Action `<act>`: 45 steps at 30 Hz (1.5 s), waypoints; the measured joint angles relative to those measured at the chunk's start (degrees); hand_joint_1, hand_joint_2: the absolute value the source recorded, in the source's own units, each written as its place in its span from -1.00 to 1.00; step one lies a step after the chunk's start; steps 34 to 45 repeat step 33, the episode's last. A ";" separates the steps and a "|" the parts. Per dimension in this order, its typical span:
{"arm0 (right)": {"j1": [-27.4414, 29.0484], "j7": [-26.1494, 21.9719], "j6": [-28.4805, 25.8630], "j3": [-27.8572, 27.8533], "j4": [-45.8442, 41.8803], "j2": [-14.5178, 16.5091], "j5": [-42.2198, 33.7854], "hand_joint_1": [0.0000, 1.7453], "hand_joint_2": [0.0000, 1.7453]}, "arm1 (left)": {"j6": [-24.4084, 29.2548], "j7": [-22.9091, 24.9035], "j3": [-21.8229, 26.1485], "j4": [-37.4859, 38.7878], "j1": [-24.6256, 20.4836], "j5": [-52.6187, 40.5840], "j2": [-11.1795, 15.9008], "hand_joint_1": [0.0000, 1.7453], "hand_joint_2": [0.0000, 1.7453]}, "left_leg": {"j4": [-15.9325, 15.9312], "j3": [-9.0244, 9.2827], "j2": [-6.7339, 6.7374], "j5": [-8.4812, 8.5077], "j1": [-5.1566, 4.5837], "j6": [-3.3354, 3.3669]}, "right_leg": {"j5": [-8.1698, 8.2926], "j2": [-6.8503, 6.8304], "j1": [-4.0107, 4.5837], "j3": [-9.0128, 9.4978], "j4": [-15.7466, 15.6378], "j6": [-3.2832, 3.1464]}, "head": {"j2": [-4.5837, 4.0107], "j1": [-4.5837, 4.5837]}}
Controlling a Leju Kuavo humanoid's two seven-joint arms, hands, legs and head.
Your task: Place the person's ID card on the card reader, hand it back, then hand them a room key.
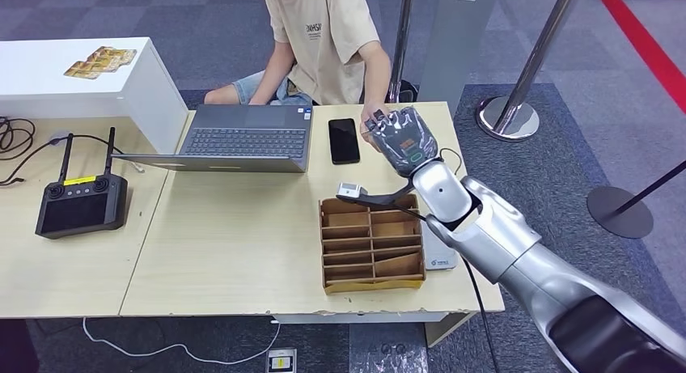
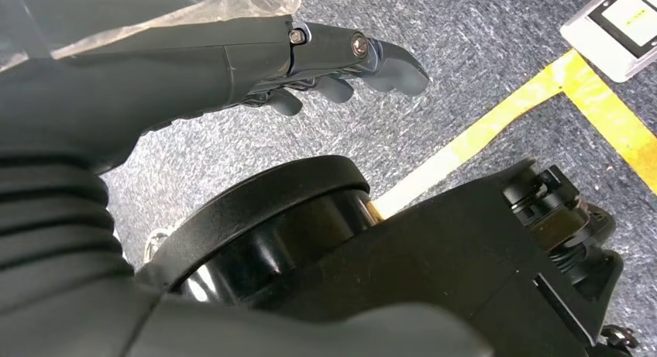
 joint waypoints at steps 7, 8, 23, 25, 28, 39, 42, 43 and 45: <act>0.10 0.27 -0.86 -0.44 1.68 0.14 -2.39 -1.00 -1.00 | 0.00 -0.23 0.00 0.00 0.05 -0.07 0.27 -1.00 -1.00 | 0.00 -0.03 0.01 0.00 0.00 0.00 | 0.00 0.00 -0.01 -0.04 0.00 0.00 | 0.00 0.01; 0.19 0.44 -1.29 -0.67 1.86 0.13 -3.07 -1.00 -1.00 | 0.00 -0.28 0.00 0.00 0.07 -0.05 0.30 -1.00 -1.00 | 0.01 -0.03 0.00 0.00 0.00 0.00 | 0.00 0.00 -0.01 -0.05 0.00 0.00 | 0.00 0.01; 7.01 5.40 -8.17 -11.08 -1.65 -5.81 -15.92 -1.00 -1.00 | 0.00 0.02 0.24 0.02 0.46 1.24 0.62 -1.00 -1.00 | 0.07 -0.02 -0.02 -0.03 0.00 0.01 | 0.00 0.00 -0.04 -0.05 -0.01 0.01 | 0.00 0.02; 9.09 6.05 -9.28 -13.64 -3.22 -7.53 -18.48 -1.00 -1.00 | 0.00 -0.19 0.40 0.03 0.54 1.68 0.87 -1.00 -1.00 | 0.08 -0.01 -0.02 -0.05 0.00 0.02 | 0.00 0.00 -0.04 -0.04 -0.02 0.01 | 0.00 0.01; 13.27 7.08 -10.52 -18.12 -6.11 -10.05 -22.84 -1.00 -1.00 | 0.00 -0.83 0.60 0.05 0.62 2.07 1.35 -1.00 -1.00 | 0.09 -0.02 -0.05 -0.07 -0.01 0.03 | -0.01 -0.01 -0.04 -0.04 -0.03 0.02 | 0.00 0.01; 21.16 7.50 -13.39 -26.79 -11.38 -14.06 -30.78 -1.00 -1.00 | 0.31 -1.70 1.03 0.12 0.89 2.62 1.84 -1.00 -1.00 | 0.10 -0.01 -0.14 -0.09 -0.01 0.04 | -0.02 -0.03 -0.06 -0.03 -0.04 0.03 | 0.00 0.01; 21.16 7.50 -13.39 -26.79 -11.38 -14.06 -30.78 -1.00 -1.00 | 0.31 -1.70 1.03 0.12 0.89 2.62 1.84 -1.00 -1.00 | 0.10 -0.01 -0.14 -0.09 -0.01 0.04 | -0.02 -0.03 -0.06 -0.03 -0.04 0.03 | 0.00 0.01; 21.16 7.50 -13.39 -26.79 -11.38 -14.06 -30.78 -1.00 -1.00 | 0.31 -1.70 1.03 0.12 0.89 2.62 1.84 -1.00 -1.00 | 0.10 -0.01 -0.14 -0.09 -0.01 0.04 | -0.02 -0.03 -0.06 -0.03 -0.04 0.03 | 0.00 0.01; 21.16 7.50 -13.39 -26.79 -11.38 -14.06 -30.78 -1.00 -1.00 | 0.31 -1.70 1.03 0.12 0.89 2.62 1.84 -1.00 -1.00 | 0.10 -0.01 -0.14 -0.09 -0.01 0.04 | -0.02 -0.03 -0.06 -0.03 -0.04 0.03 | 0.00 0.01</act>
